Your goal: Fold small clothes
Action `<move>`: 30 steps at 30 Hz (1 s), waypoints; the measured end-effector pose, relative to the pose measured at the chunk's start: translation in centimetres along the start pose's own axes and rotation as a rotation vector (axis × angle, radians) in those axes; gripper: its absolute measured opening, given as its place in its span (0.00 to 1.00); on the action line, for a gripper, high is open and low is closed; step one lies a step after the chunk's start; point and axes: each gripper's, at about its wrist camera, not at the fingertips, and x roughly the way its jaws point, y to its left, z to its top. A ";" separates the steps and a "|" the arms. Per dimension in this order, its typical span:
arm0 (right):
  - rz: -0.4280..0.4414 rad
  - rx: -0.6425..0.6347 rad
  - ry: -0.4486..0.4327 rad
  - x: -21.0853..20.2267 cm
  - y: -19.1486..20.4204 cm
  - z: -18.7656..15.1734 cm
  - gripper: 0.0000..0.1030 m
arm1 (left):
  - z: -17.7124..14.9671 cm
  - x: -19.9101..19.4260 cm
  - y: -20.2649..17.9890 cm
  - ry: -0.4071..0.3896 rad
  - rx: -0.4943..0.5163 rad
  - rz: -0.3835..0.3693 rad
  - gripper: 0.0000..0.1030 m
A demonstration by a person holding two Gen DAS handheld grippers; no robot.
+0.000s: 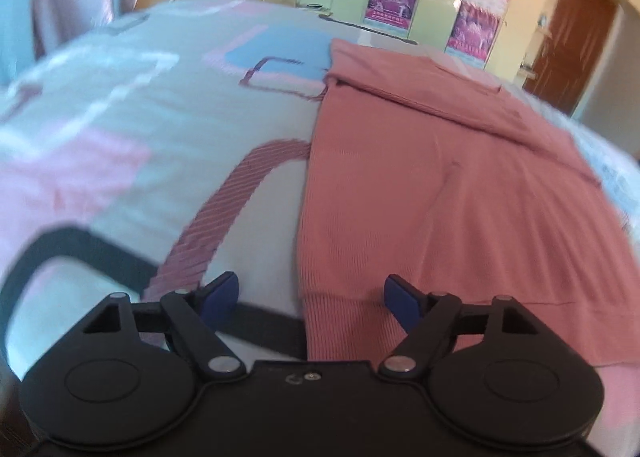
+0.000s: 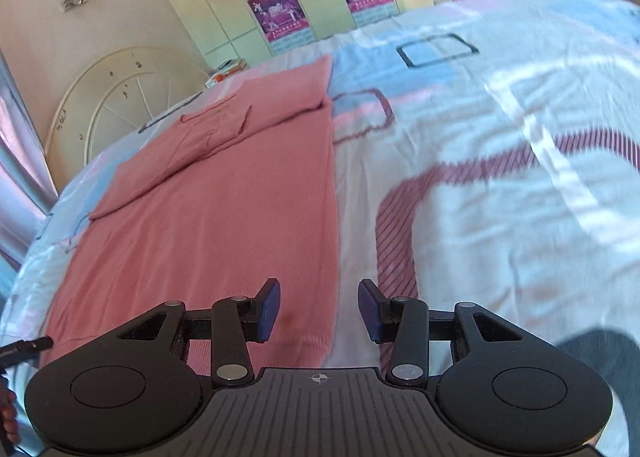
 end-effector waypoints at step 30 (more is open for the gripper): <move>0.292 0.224 0.105 2.7 -2.4 0.7 0.41 | 0.9 5.3 3.3 0.050 -0.414 -0.496 0.45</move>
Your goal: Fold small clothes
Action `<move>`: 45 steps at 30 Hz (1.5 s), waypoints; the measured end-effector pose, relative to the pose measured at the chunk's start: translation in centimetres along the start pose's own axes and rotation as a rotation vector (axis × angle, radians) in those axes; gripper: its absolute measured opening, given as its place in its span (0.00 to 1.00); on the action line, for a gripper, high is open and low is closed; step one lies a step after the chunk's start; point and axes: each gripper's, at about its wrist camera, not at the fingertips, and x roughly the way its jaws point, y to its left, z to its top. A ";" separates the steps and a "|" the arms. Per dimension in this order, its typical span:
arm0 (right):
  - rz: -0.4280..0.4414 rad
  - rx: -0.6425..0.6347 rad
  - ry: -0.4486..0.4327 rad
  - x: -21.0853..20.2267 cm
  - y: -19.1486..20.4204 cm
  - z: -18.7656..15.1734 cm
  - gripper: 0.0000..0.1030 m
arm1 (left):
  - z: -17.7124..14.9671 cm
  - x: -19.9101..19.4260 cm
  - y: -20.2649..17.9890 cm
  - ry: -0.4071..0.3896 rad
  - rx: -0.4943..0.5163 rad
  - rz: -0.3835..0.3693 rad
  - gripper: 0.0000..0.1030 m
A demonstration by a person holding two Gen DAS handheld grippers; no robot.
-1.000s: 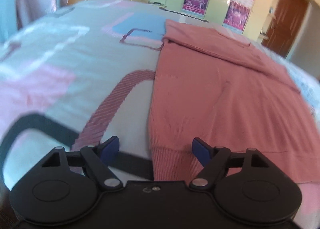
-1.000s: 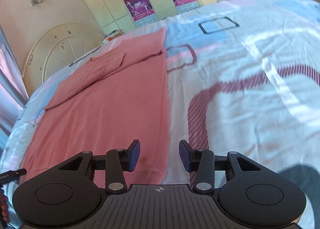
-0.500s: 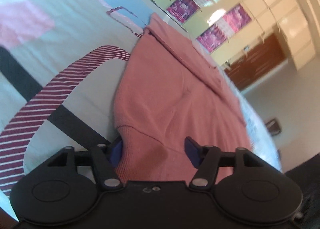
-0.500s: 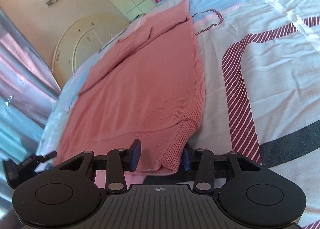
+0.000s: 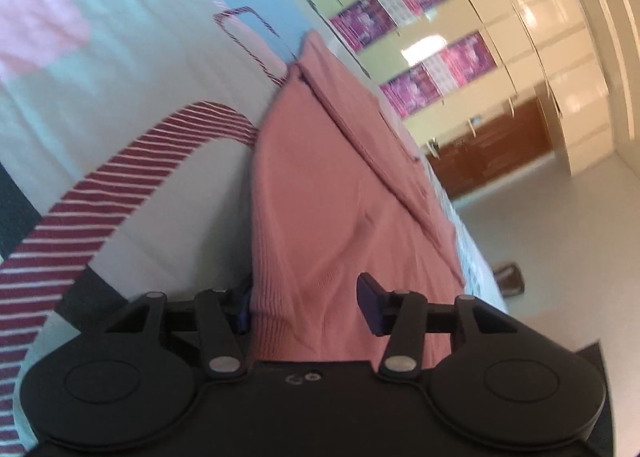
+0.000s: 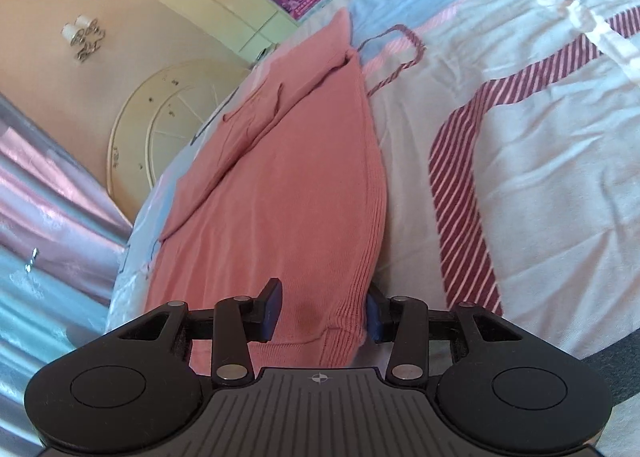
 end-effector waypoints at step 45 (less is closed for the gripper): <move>-0.074 -0.142 -0.240 9.5 9.3 23.5 0.06 | 21.9 14.8 -10.6 -0.140 0.118 0.016 0.04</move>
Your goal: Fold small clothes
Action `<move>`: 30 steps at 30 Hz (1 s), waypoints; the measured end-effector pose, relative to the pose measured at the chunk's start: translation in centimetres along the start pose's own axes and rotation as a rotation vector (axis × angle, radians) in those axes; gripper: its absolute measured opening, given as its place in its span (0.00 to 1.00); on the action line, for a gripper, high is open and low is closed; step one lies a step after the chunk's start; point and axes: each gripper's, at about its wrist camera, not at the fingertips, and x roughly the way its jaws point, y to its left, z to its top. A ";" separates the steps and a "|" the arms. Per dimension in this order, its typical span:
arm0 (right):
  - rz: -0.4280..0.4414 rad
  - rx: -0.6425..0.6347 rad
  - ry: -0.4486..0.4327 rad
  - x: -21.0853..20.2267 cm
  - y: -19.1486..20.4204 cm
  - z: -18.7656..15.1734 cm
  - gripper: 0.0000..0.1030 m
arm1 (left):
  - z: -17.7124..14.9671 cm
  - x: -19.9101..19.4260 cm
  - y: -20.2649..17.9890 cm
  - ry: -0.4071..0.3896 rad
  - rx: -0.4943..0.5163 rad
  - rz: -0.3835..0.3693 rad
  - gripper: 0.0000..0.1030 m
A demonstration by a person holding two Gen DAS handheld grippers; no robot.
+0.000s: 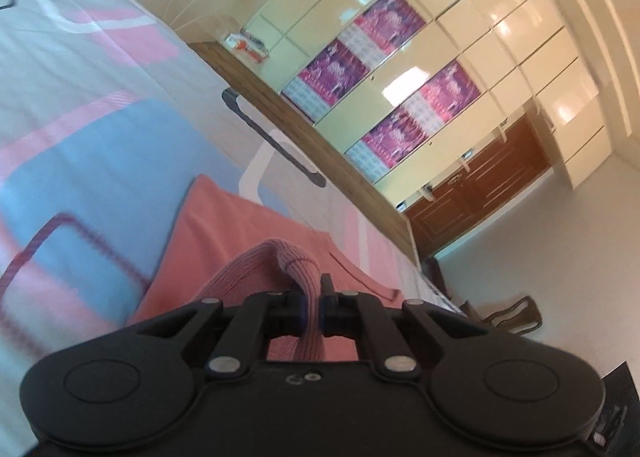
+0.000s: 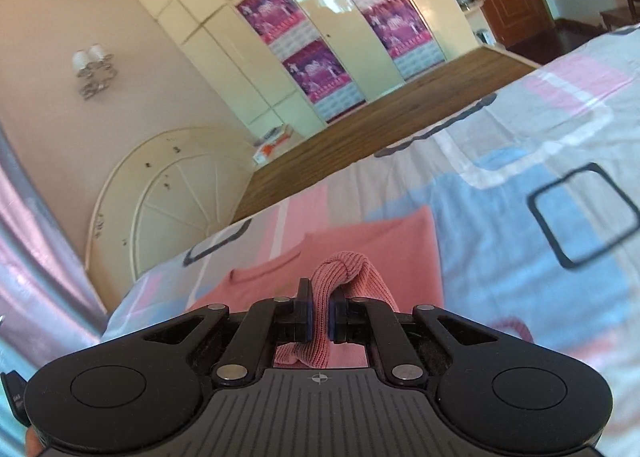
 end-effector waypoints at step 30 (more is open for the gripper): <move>-0.250 -0.466 0.215 17.8 -2.0 0.4 0.31 | 2.0 15.8 -0.6 0.212 0.678 0.220 0.16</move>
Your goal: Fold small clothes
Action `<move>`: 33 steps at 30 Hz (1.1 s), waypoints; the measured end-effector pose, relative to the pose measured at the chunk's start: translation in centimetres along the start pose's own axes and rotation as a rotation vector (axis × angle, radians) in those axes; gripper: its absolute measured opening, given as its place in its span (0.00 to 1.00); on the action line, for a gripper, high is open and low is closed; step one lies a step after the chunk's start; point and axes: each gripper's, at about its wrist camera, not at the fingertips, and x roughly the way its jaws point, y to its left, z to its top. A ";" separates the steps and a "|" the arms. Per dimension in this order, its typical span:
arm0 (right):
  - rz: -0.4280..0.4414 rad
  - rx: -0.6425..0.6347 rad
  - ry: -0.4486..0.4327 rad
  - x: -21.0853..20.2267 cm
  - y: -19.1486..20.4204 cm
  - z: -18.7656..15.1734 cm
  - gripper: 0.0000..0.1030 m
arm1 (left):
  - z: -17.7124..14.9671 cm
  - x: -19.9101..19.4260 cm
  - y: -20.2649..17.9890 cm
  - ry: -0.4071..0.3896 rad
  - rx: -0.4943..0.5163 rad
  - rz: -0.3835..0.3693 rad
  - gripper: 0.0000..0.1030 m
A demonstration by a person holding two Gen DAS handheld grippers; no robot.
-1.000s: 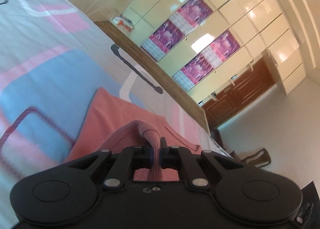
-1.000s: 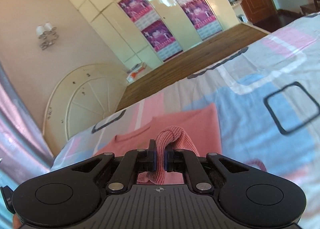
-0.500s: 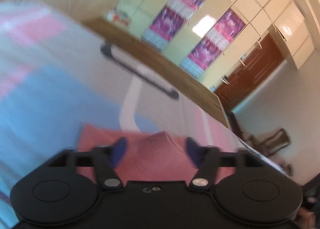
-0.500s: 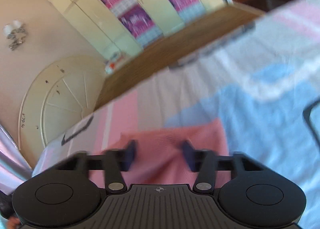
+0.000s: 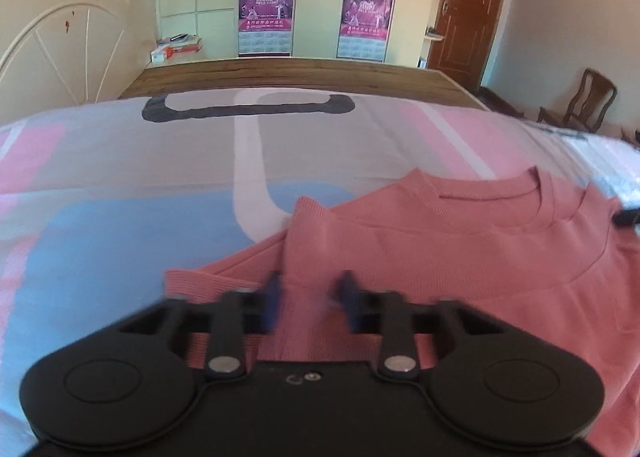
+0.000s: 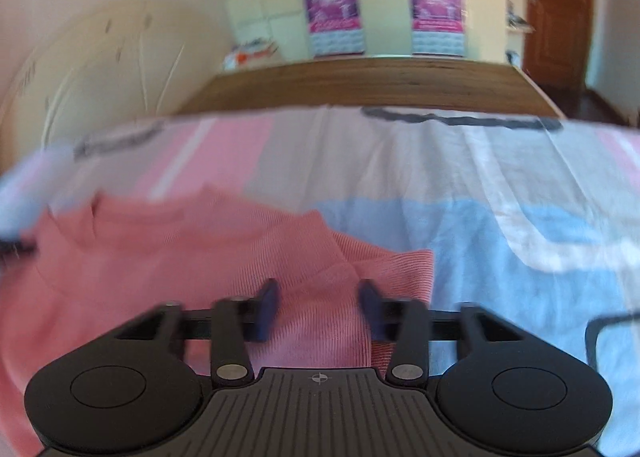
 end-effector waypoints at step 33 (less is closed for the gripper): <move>-0.138 -0.092 -0.273 -0.2 1.6 1.0 0.05 | 2.0 -0.2 -1.5 -0.238 -0.013 0.098 0.07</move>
